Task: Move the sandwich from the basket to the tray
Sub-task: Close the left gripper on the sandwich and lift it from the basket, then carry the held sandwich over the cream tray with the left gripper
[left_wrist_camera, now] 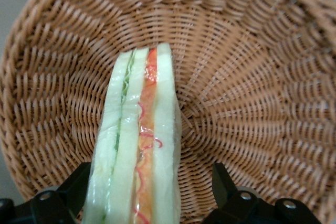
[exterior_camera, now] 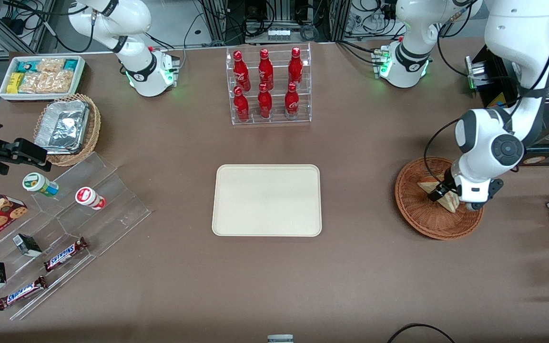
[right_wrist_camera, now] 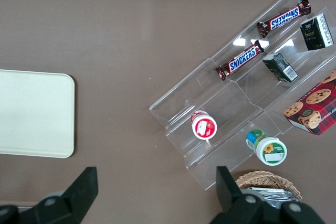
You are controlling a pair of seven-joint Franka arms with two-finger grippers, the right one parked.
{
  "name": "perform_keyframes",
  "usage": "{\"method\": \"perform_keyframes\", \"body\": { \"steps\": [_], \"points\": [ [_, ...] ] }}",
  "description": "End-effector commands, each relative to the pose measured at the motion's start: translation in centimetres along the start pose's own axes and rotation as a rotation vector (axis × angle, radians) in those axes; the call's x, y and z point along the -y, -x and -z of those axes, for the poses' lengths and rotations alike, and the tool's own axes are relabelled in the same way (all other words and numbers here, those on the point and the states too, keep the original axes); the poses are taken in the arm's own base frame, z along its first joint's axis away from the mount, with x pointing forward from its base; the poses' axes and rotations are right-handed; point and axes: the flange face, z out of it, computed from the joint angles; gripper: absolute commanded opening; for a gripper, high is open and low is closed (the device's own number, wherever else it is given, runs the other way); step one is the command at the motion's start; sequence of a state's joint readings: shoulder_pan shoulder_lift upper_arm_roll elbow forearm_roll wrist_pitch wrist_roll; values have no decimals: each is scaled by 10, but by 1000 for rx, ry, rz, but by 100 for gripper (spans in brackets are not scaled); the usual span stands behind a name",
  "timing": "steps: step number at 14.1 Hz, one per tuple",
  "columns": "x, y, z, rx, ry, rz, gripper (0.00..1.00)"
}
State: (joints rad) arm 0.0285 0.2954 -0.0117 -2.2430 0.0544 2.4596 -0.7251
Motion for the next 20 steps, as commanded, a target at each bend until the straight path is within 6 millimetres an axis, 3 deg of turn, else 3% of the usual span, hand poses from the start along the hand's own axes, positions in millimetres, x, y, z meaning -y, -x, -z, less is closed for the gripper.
{"method": "perform_keyframes", "body": {
  "steps": [1,2,7,9,11,14,17,20],
  "points": [
    [-1,0,0,-18,0,7,89],
    [-1,1,0,-16,-1,6,74],
    [-6,7,7,-2,-19,-31,52],
    [-14,11,18,-15,-73,-97,45],
    [-28,6,44,-10,-109,-123,38],
    [-60,6,84,-17,-114,-169,23],
    [-104,37,100,-46,-89,-266,23],
    [-159,82,108,-40,-38,-341,21]
  ]
}}
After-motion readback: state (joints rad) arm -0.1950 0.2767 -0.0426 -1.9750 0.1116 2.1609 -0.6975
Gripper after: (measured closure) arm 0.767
